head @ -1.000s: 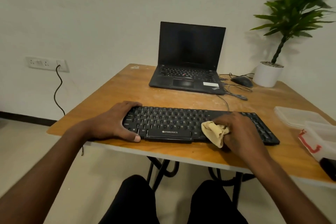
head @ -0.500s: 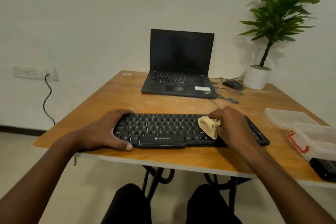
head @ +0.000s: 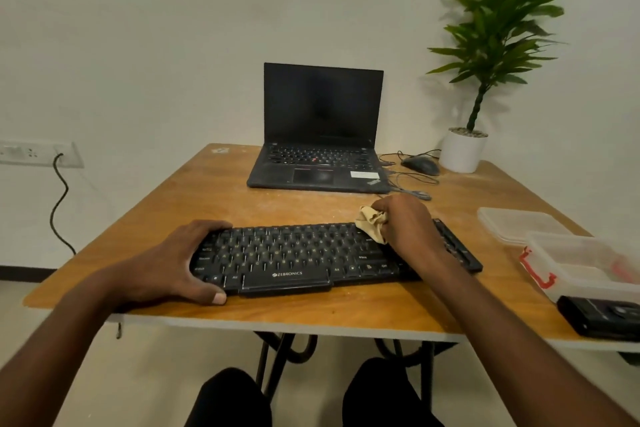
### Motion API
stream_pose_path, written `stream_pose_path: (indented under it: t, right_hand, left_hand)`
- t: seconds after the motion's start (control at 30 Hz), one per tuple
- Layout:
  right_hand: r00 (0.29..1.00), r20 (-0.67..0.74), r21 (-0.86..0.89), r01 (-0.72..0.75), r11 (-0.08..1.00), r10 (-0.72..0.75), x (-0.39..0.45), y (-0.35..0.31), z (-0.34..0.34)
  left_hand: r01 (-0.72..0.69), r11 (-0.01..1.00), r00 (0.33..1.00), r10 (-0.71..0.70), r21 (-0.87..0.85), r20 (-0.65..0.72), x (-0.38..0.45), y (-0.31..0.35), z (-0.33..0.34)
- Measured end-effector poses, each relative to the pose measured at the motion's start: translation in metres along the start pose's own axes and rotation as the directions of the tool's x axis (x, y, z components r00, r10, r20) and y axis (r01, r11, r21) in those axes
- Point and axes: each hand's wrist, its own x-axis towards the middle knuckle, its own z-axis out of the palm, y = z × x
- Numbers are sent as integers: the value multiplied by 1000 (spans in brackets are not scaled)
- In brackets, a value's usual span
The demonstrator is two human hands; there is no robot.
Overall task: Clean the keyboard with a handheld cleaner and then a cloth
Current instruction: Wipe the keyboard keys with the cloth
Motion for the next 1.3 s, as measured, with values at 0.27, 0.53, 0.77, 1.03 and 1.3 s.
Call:
stream_pose_path:
  t: [0.27,0.53,0.77,1.03,1.3]
  right_hand:
    - [993,111,85,32,996,-41,-54,19,-27]
    - [999,47,59,17,998,-19,-37,29,-16]
    - [998,-7,26,-55,998,55,-8,42,-12]
    - [997,74,90,-17,996,10,-86,55,-44]
    - [998,13,32,-55,998,55,-21,53,-18]
  left_hand:
    - [-23,999,999,24,30,-25,2,-2,1]
    - [-10,1000,1000,10,-4,-5,6,-16,1]
    - [-26,999,1000,26,-20,-1,9,-17,-2]
    - [-26,1000,1000,26,5,-14,12,-24,-1]
    - [-44,998,999,44,-51,-7,16,-28,-3]
